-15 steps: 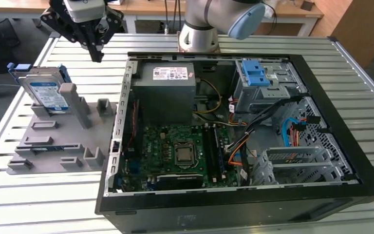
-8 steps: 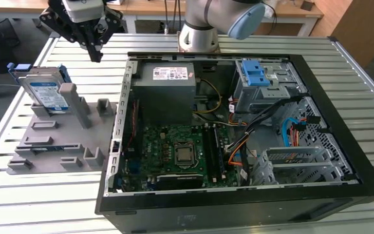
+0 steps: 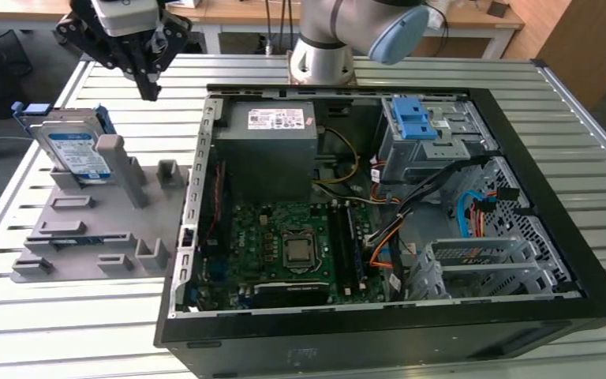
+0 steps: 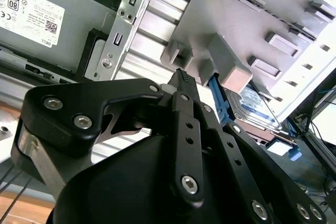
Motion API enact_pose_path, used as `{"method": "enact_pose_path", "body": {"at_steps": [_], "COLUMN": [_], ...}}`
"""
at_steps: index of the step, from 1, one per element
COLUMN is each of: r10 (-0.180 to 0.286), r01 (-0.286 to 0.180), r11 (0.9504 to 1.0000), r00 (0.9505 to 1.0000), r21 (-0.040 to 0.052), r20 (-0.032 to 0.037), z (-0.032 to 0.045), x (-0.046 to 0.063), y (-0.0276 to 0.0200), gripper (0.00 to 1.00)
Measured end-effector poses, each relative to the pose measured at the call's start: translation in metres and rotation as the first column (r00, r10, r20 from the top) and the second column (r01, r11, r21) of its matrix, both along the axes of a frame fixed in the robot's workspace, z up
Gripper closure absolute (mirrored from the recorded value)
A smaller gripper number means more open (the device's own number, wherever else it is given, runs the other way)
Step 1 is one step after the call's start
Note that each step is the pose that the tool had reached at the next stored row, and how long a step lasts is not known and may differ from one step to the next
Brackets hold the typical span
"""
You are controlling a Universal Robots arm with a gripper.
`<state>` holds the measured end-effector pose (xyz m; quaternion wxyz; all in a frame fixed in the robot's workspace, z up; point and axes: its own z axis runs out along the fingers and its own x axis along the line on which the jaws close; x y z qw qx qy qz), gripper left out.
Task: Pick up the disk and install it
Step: 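Reach for the disk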
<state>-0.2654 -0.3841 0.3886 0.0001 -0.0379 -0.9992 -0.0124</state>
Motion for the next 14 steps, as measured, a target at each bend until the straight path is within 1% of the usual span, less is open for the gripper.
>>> {"method": "enact_pose_path", "body": {"at_steps": [14], "r10": [0.000], "r01": [0.000], "r11": [1.0000], "r00": [1.0000], "r21": [0.0000], "r20": [0.0000], "z": [-0.0005], "x": [-0.0108], "y": [0.0013], "gripper": [0.89]}}
